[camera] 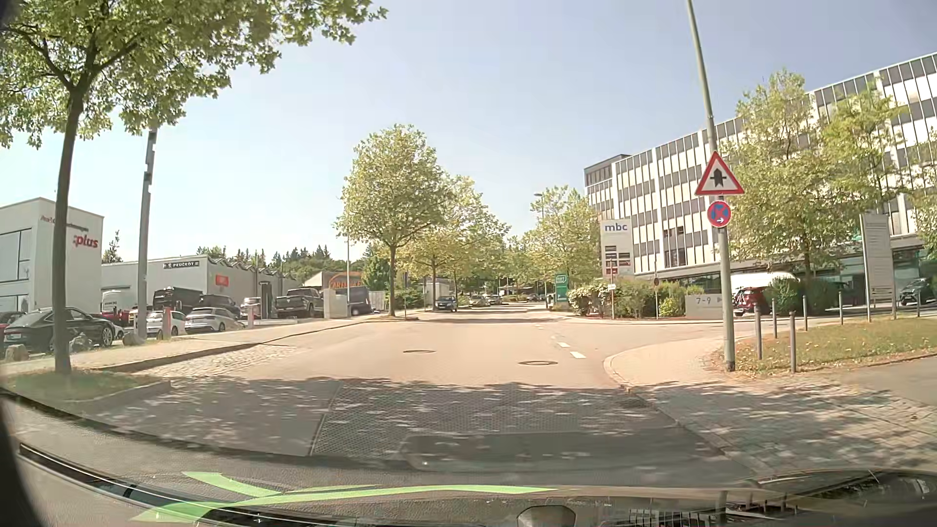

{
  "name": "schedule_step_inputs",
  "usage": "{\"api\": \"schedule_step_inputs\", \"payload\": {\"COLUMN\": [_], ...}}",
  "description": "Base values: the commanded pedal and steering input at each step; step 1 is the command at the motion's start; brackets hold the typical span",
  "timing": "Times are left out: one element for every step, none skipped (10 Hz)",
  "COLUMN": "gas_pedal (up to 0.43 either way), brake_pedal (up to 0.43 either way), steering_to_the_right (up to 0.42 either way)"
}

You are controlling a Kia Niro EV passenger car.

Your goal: Follow the waypoints while adhering to traffic rules and regulations

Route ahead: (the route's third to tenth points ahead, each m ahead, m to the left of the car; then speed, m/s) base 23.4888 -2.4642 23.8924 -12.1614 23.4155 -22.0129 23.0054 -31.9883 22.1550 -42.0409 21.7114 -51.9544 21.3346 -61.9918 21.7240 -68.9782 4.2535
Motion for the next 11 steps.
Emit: {"api": "schedule_step_inputs", "payload": {"gas_pedal": [0.079,0.079,0.079,0.079,0.079,0.079,0.079,0.079,0.079,0.079,0.079], "brake_pedal": [0.000,0.000,0.000,0.000,0.000,0.000,0.000,0.000,0.000,0.000,0.000], "steering_to_the_right": [0.008,0.008,0.008,0.008,0.008,0.008,0.007,0.008,0.008,0.007,0.008]}}
